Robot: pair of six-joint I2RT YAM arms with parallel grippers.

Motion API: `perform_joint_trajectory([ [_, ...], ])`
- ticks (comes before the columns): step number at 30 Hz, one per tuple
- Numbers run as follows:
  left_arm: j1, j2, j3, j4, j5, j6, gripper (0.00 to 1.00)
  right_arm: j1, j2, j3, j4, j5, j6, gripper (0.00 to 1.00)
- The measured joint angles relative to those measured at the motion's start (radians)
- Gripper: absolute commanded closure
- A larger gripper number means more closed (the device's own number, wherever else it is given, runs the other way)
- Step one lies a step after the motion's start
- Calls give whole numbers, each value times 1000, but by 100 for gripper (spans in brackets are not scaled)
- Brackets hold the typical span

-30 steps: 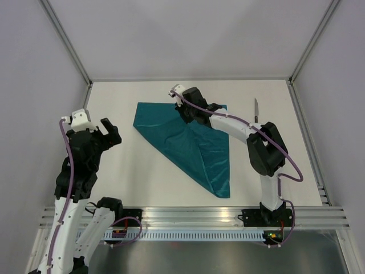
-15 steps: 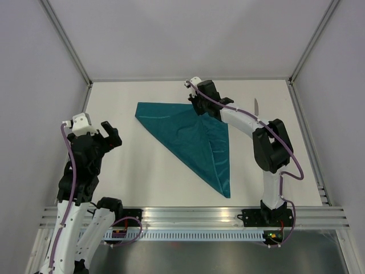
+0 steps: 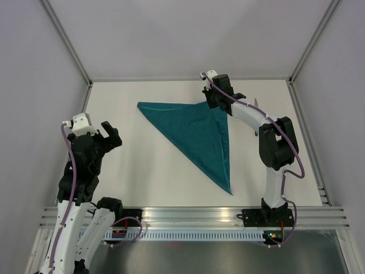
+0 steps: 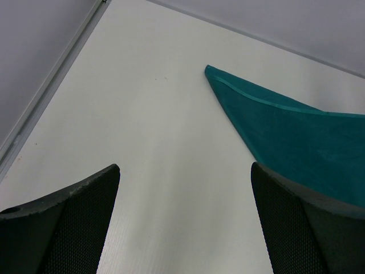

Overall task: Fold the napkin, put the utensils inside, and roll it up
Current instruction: Fold the napkin at the center of the board.

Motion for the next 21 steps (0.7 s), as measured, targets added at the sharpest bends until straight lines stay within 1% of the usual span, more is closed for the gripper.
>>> perform_joint_trajectory([
  [21, 0, 7, 0, 0, 4, 0, 0, -92, 0, -13, 2, -15, 17, 100],
])
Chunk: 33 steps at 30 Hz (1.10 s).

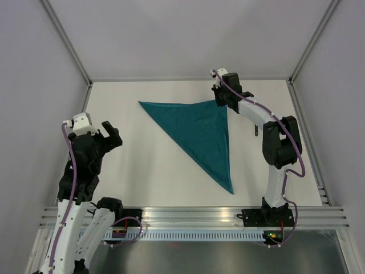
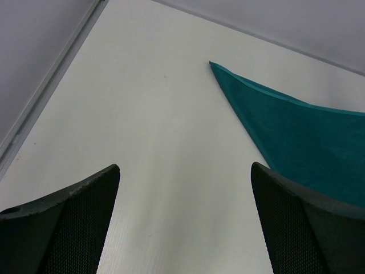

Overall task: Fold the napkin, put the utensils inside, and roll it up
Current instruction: Fold the napkin at the center of the board.

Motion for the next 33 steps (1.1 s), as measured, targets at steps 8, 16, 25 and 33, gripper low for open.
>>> perform_joint_trajectory([
  [8, 0, 3, 0, 0, 3, 0, 0, -19, 0, -2, 4, 0, 1, 100],
  [16, 0, 3, 0, 0, 4, 0, 0, -35, 0, -2, 6, 0, 4, 100],
  [25, 0, 8, 0, 1, 5, 0, 0, -45, 0, -17, 13, 0, 5, 100],
  [33, 0, 11, 0, 5, 5, 0, 0, -53, 4, -31, 16, 0, 4, 100],
])
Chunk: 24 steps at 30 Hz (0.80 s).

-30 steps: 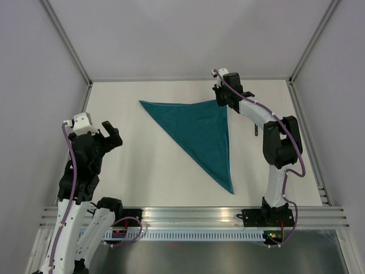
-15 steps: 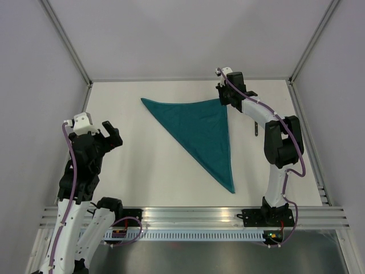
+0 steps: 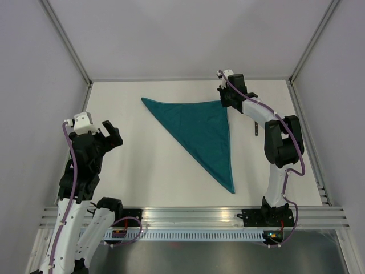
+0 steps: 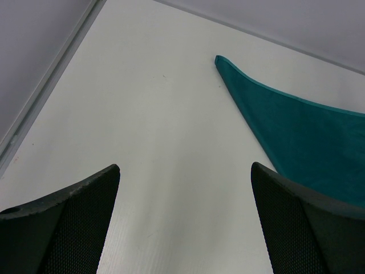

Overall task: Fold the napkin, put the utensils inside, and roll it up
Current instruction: Fold the napkin at the center of the board, then pick up the knife at the center of the board.

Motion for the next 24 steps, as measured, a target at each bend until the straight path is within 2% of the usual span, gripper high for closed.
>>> perform_joint_trajectory([
  [10, 0, 0, 0, 2, 16, 0, 0, -15, 25, -5, 9, 1, 0, 98],
  [11, 0, 0, 0, 2, 17, 0, 0, -16, 32, -5, 10, 3, -1, 94],
  [12, 0, 0, 0, 2, 18, 0, 0, -17, 38, -5, 11, 5, 0, 84],
  [14, 0, 0, 0, 2, 18, 0, 0, -18, 53, -5, 11, 10, 2, 68],
  [15, 0, 0, 0, 2, 18, 0, 0, -18, 60, -5, 8, 12, 1, 52],
  [18, 0, 0, 0, 2, 20, 0, 0, -18, 70, -4, 3, 22, 1, 38],
  [24, 0, -5, 0, 2, 26, 0, 0, -32, 70, 26, -18, 53, 2, 37],
])
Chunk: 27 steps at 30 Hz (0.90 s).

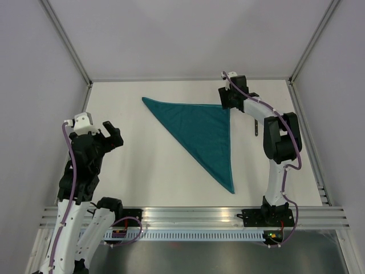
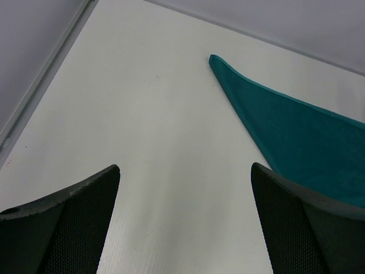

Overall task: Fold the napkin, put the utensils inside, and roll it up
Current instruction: Pick up the knife at the center of the board.

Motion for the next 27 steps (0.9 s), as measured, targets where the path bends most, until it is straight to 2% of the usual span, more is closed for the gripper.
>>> perform_joint_trajectory([
  [5, 0, -20, 0, 0, 18, 0, 0, -64, -8, -26, -14, 11, 12, 40],
  [15, 0, -43, 0, 2, 62, 8, 0, -309, -58, -185, -91, 12, 26, 43],
  [27, 0, -45, 0, 6, 97, 16, 0, -302, -97, -247, -105, 12, 28, 48],
])
